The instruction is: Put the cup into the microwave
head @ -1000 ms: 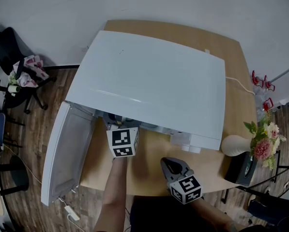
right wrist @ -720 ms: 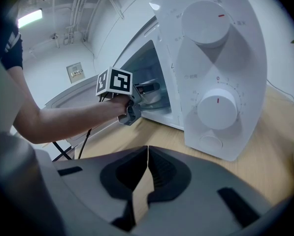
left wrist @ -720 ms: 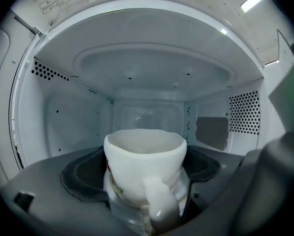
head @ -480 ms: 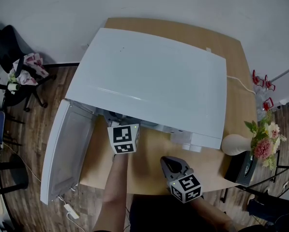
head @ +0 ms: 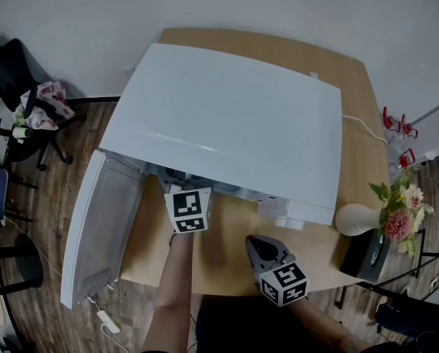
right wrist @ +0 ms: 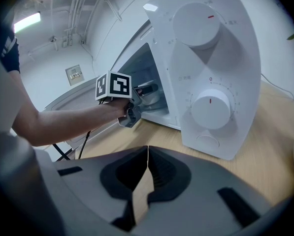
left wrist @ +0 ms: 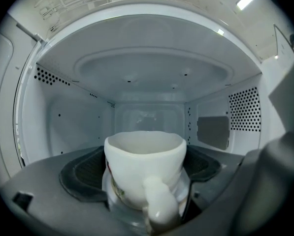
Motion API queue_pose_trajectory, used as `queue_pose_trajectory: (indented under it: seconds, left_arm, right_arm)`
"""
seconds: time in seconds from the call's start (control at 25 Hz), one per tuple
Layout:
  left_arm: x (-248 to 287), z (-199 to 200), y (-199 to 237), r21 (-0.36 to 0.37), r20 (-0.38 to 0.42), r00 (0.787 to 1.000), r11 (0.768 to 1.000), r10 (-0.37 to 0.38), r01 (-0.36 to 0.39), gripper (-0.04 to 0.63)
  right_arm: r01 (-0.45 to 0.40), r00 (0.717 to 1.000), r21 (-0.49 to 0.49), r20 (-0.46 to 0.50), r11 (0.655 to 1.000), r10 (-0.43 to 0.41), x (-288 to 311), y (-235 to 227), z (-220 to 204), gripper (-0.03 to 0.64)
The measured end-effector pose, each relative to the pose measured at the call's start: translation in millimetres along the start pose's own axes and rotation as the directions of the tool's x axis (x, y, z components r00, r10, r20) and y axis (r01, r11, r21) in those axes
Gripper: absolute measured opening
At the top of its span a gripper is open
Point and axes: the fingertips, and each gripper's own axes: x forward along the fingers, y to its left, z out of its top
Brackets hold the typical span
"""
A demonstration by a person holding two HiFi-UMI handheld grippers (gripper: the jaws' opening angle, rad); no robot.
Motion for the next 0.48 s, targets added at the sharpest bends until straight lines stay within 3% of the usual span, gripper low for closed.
queue_pose_trajectory:
  seconds: [0.12, 0.48]
  left_arm:
    - [-2, 4, 1, 0.021, 0.02, 1.0, 1.0, 0.02, -0.02, 0.456]
    - [-22, 3, 3, -0.065, 0.012, 1.0, 0.998, -0.002, 0.003, 0.462]
  right_arm:
    - [-0.003, 1.0, -0.005, 0.0, 1.0, 0.003, -1, 3, -1, -0.005]
    - [-0.013, 1.0, -0.023, 0.005, 1.0, 0.013, -6, 13, -5, -0.006]
